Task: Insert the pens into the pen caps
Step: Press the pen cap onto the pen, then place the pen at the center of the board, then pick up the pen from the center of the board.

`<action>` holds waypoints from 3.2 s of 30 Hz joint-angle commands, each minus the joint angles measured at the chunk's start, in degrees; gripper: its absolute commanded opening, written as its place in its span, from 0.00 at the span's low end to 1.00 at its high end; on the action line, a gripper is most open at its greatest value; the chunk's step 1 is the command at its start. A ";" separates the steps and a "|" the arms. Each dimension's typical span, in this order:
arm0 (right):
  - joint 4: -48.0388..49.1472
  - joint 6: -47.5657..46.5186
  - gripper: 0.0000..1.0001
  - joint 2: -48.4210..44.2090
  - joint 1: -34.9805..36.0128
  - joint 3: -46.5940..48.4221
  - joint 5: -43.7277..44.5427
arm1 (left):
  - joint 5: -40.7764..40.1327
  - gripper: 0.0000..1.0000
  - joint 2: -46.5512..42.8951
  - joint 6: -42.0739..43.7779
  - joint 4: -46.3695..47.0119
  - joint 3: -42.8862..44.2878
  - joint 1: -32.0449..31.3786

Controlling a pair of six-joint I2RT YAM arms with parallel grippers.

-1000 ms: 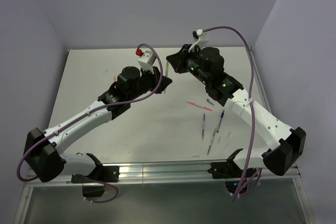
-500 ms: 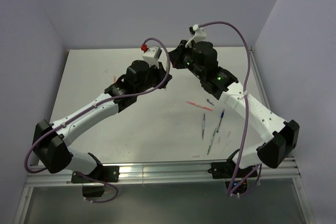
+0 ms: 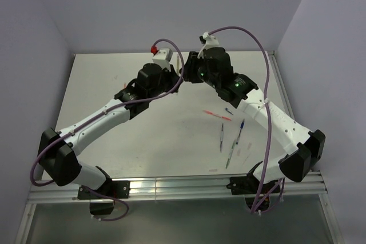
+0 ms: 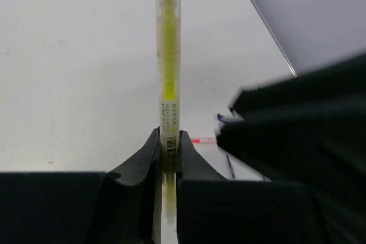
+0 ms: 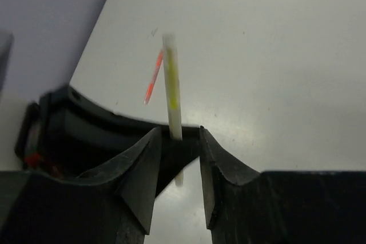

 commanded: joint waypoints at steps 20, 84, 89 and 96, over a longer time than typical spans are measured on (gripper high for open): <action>3.00 2.48 0.55 -13.19 -9.72 -11.06 -2.29 | 8.00 0.04 11.23 -3.72 -22.51 3.13 22.14; 0.37 2.04 0.47 -8.00 -11.48 -8.95 -3.09 | -5.19 0.38 24.08 1.38 -35.45 19.48 28.39; -4.81 4.32 0.45 -7.29 -11.74 -9.47 1.48 | 1.39 0.40 15.39 0.68 -31.77 15.44 23.75; -12.54 9.41 0.43 -8.53 -12.18 -15.54 7.89 | 13.86 0.40 9.40 -1.51 -25.96 8.94 15.48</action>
